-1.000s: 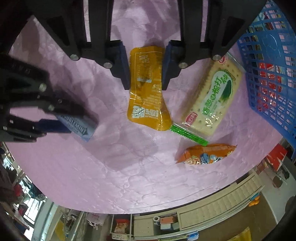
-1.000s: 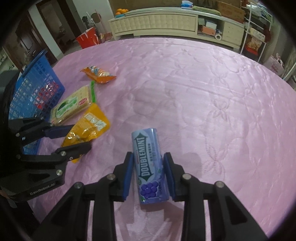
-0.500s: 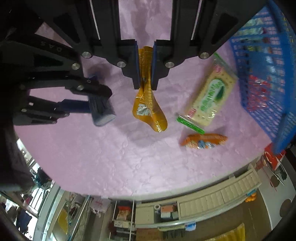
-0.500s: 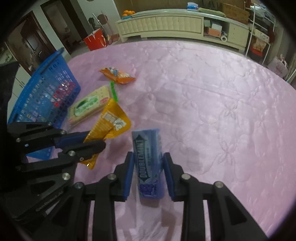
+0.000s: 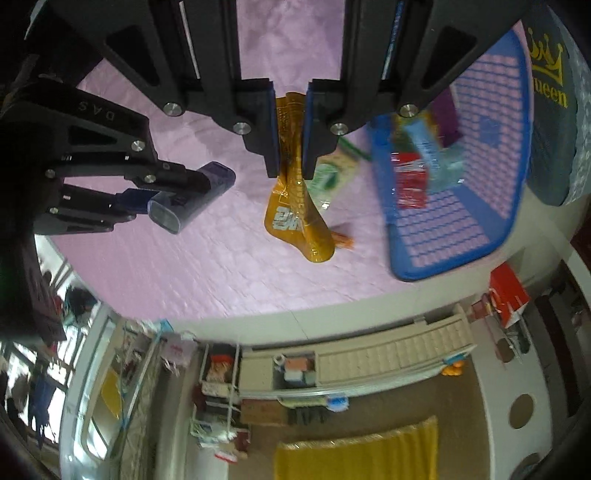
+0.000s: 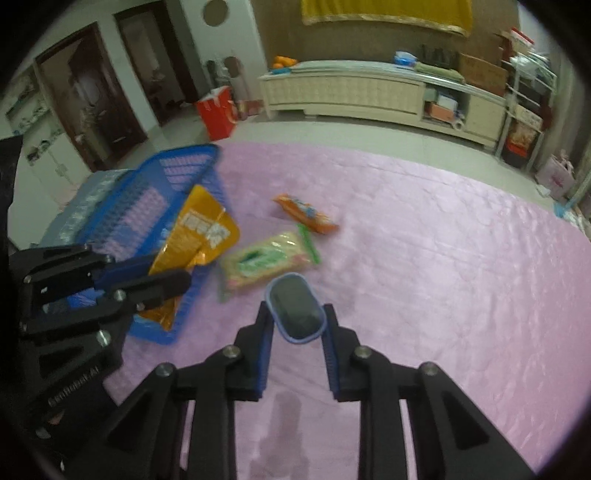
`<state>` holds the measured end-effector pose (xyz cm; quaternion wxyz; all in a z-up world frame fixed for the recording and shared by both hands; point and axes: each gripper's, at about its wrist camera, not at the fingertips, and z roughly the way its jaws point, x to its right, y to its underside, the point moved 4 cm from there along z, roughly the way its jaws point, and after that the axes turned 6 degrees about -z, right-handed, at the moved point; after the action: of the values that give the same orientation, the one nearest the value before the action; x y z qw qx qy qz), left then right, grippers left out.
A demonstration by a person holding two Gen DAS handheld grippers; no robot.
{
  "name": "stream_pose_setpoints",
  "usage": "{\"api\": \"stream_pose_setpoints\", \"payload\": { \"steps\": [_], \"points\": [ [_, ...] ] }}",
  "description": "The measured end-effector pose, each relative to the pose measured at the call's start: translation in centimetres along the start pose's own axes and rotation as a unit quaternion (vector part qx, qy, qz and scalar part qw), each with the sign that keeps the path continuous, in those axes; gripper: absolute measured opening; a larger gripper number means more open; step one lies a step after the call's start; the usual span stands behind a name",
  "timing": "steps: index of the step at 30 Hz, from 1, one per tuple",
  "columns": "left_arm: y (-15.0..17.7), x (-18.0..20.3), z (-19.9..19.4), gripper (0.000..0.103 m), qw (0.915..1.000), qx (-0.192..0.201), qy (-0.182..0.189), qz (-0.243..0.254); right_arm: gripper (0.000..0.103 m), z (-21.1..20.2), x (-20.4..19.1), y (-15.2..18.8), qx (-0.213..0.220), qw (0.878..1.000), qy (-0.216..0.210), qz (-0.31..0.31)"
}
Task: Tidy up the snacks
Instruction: 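Carry the gum tube and yellow pack over the basket and open both tools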
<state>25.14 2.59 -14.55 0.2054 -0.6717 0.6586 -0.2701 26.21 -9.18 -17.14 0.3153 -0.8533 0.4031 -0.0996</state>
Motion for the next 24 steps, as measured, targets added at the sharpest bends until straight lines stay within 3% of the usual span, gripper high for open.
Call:
{"api": "stream_pose_setpoints", "payload": {
  "steps": [14,24],
  "points": [
    [1.3,-9.6,-5.1,0.012,0.9979,0.023,-0.034,-0.050,0.029,-1.4,-8.8,-5.6,0.048,0.995,-0.026,-0.080],
    [2.7,-14.0,-4.5,0.014,0.9961,0.008,-0.048,-0.073,0.029,3.2,-13.0,-6.7,0.014,0.991,-0.040,-0.124]
  ]
}}
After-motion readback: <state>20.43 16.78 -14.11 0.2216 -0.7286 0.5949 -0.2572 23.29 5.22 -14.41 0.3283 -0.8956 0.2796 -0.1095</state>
